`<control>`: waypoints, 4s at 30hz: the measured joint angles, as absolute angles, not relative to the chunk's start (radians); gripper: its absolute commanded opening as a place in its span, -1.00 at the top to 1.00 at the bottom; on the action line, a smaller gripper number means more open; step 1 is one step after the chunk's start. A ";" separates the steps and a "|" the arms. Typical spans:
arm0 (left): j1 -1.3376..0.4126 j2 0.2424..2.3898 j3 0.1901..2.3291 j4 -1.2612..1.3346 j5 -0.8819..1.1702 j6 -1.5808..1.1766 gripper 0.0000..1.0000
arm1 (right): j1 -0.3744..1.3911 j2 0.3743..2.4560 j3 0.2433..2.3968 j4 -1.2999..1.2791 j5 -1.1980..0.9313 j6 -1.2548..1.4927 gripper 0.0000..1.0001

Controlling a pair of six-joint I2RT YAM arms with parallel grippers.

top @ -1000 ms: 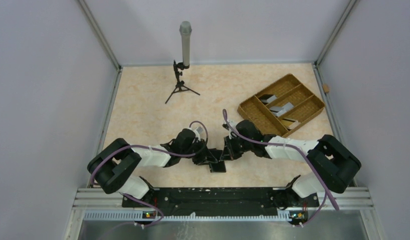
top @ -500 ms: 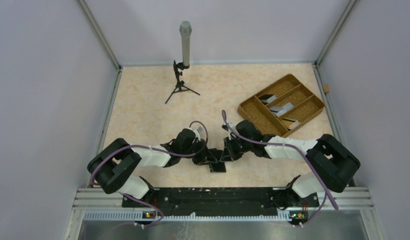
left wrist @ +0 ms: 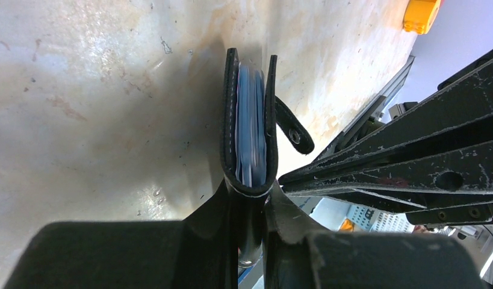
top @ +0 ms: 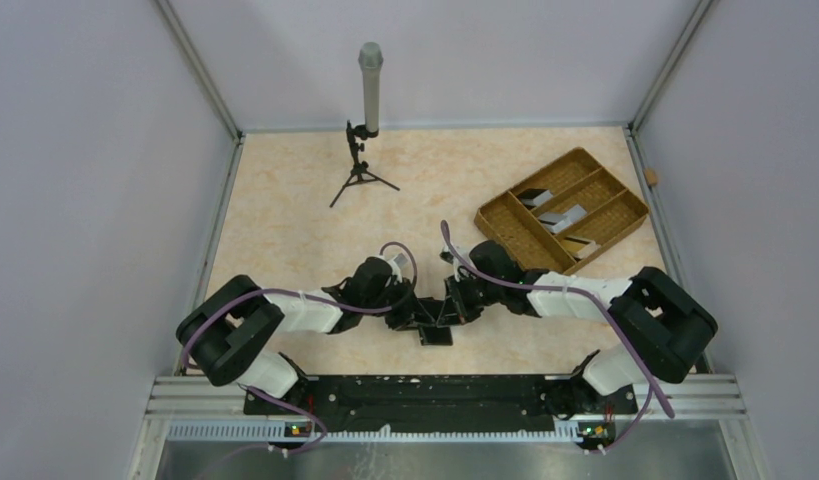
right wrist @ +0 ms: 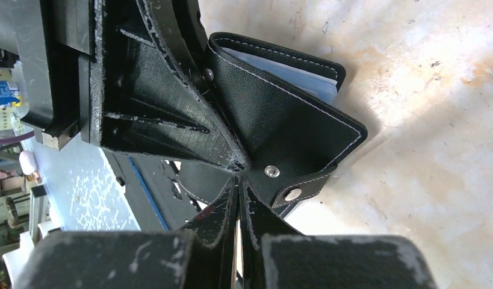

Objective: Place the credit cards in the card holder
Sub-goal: Close the card holder at the center of the board.

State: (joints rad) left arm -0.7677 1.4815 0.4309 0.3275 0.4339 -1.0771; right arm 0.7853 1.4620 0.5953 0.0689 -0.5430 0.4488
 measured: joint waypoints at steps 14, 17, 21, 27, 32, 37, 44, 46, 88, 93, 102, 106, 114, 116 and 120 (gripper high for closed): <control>-0.781 1.256 0.438 0.021 0.216 -0.982 -0.40 | 0.788 1.223 0.611 -0.088 -0.376 0.467 0.02; -0.781 1.205 0.439 -0.059 0.173 -0.967 -0.40 | 0.792 1.204 0.637 -0.165 -0.280 0.460 0.00; -0.783 1.198 0.440 -0.082 0.162 -0.971 -0.29 | 0.819 1.207 0.662 -0.242 -0.170 0.465 0.05; -0.801 1.230 0.439 -0.051 0.165 -1.004 -0.19 | 0.925 1.296 0.754 -0.313 -0.038 0.493 0.17; -0.830 1.294 0.464 -0.003 0.169 -1.027 -0.10 | 0.948 1.354 0.788 -0.341 0.004 0.507 0.18; -0.856 1.331 0.493 -0.010 0.149 -1.034 -0.02 | 0.962 1.393 0.802 -0.367 0.026 0.509 0.19; -0.887 1.359 0.534 -0.056 0.101 -1.035 0.03 | 0.973 1.419 0.823 -0.390 0.043 0.509 0.41; -0.894 1.367 0.546 -0.068 0.089 -1.034 0.03 | 0.973 1.427 0.827 -0.393 0.049 0.509 0.46; -0.935 1.400 0.604 -0.153 0.006 -1.026 0.23 | 0.986 1.524 0.844 -0.337 -0.084 0.498 1.00; -0.936 1.401 0.604 -0.153 0.006 -1.026 0.28 | 0.986 1.531 0.843 -0.323 -0.093 0.498 1.00; -0.936 1.403 0.604 -0.152 0.006 -1.026 0.29 | 0.986 1.534 0.842 -0.320 -0.096 0.492 1.00; -0.936 1.404 0.604 -0.150 0.006 -1.026 0.31 | 0.986 1.534 0.846 -0.330 -0.077 0.492 1.00; -0.937 1.411 0.604 -0.134 0.006 -1.027 0.34 | 0.997 1.534 0.854 -0.349 -0.047 0.488 1.00; -0.937 1.411 0.604 -0.134 0.006 -1.027 0.34 | 1.003 1.537 0.860 -0.356 -0.037 0.487 1.00; -0.937 1.411 0.604 -0.134 0.006 -1.032 0.34 | 1.013 1.550 0.877 -0.376 -0.009 0.487 1.00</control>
State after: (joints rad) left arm -0.9367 1.4113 0.6041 -0.1341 0.0059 -1.0317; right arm 1.0134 1.5501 0.8768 -0.3763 -0.0090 0.4870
